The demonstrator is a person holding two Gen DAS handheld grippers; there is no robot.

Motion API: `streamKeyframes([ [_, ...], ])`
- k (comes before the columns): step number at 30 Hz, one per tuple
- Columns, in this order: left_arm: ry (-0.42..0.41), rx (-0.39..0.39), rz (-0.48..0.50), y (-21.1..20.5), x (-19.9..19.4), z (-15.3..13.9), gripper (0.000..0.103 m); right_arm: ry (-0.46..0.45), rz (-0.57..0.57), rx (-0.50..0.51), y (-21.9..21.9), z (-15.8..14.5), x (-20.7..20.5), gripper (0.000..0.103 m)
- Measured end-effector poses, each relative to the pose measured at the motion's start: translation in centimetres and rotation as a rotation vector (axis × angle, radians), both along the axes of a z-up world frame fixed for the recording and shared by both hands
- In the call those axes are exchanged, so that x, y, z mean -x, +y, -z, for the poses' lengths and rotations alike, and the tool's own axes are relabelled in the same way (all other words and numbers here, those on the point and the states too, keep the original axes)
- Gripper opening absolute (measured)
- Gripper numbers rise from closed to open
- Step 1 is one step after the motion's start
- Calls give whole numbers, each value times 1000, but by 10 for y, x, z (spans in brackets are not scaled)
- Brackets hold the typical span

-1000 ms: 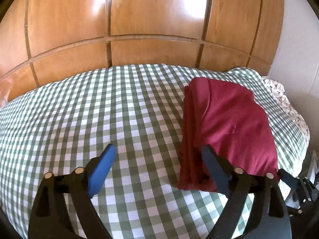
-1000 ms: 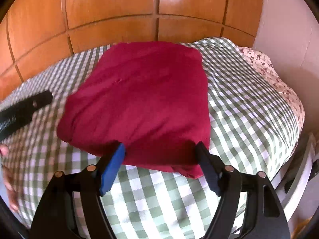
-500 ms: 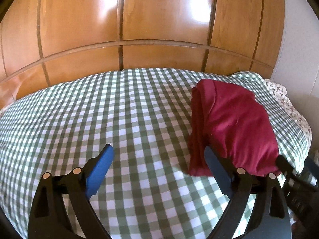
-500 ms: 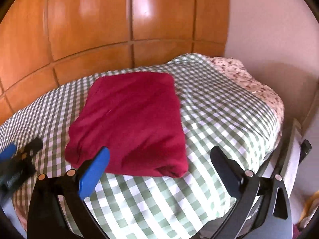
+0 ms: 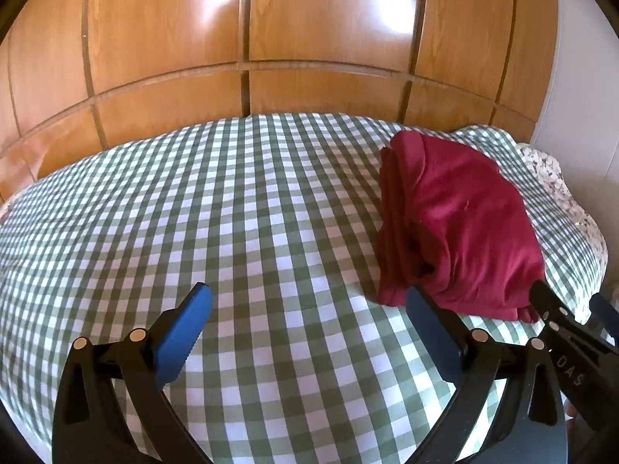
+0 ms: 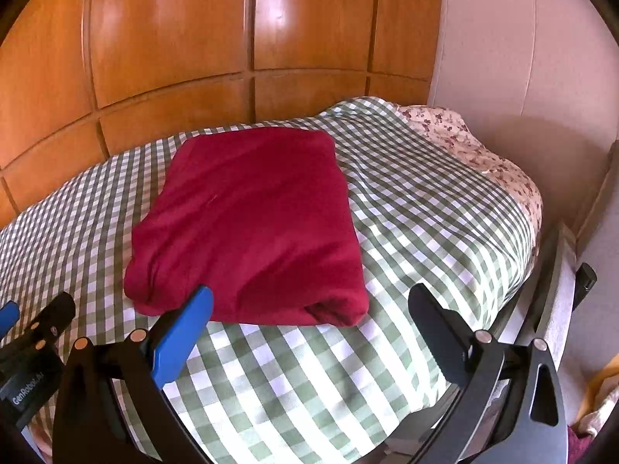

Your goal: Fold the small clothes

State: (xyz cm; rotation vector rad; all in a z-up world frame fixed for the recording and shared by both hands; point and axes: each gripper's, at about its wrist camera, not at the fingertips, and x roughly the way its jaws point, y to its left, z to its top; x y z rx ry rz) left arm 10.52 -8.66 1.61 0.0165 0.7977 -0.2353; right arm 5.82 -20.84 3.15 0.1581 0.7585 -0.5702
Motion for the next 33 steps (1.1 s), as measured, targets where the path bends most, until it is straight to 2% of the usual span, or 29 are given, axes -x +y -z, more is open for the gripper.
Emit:
streamKeyframes([
  [5, -55, -34, -23, -3, 7, -5, 99, -9, -3, 6, 2, -1, 1, 101],
  [9, -61, -48, -17, -4, 8, -3, 99, -6, -10, -12, 2, 1, 0, 101],
  [24, -55, -14, -26, -2, 12, -3, 99, -9, -27, -38, 8, 4, 1, 101],
  [30, -61, 5, -24, -1, 15, -7, 99, -63, -39, -4, 12, -6, 5, 101],
  [33, -69, 14, -31, 2, 17, -11, 99, -53, -31, -16, 10, -4, 4, 101],
])
